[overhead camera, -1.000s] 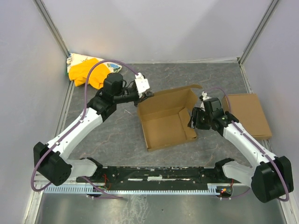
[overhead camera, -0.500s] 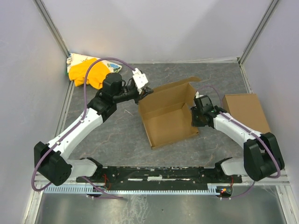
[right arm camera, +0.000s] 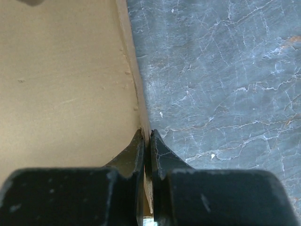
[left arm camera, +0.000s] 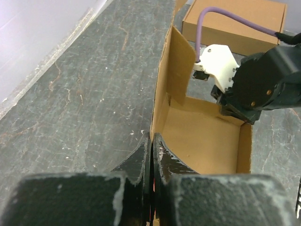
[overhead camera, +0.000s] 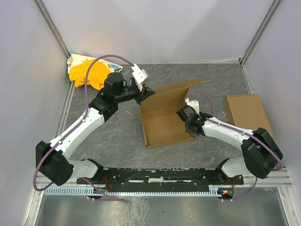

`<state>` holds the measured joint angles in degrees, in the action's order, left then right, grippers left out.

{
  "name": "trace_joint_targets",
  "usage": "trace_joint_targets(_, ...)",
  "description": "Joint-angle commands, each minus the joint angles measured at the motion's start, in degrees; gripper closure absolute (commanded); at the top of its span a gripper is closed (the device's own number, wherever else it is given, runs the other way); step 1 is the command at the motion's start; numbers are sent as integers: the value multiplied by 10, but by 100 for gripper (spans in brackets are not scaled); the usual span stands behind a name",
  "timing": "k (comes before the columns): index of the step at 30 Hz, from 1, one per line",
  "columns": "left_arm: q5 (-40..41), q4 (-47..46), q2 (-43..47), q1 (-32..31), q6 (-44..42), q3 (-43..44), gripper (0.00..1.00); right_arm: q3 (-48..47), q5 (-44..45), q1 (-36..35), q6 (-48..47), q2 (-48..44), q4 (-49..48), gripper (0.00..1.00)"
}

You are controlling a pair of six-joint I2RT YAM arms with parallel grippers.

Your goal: Fold the paper box

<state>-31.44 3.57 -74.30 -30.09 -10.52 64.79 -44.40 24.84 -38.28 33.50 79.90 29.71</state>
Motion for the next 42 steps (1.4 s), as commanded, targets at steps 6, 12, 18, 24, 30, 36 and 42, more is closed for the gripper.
trace_joint_targets(6,68,23,24,-40,-10,32,94,-18,56,-39,83,38,36,79)
trace_joint_targets(12,73,28,38,-42,-18,29,94,-34,78,-35,47,6,20,60)
trace_joint_targets(18,67,27,41,-44,-19,26,93,-78,82,-27,16,70,-1,57)
trace_joint_targets(24,78,19,34,-45,-32,20,93,-63,31,-17,36,79,-44,86)
trace_joint_targets(30,80,13,-5,-45,-50,37,92,69,-31,-17,94,-51,-154,47)
trace_joint_targets(36,97,0,2,-44,-83,38,91,157,-30,-18,91,-275,-153,33)
trace_joint_targets(42,64,32,38,-45,-149,23,97,132,93,-15,88,-459,16,70)
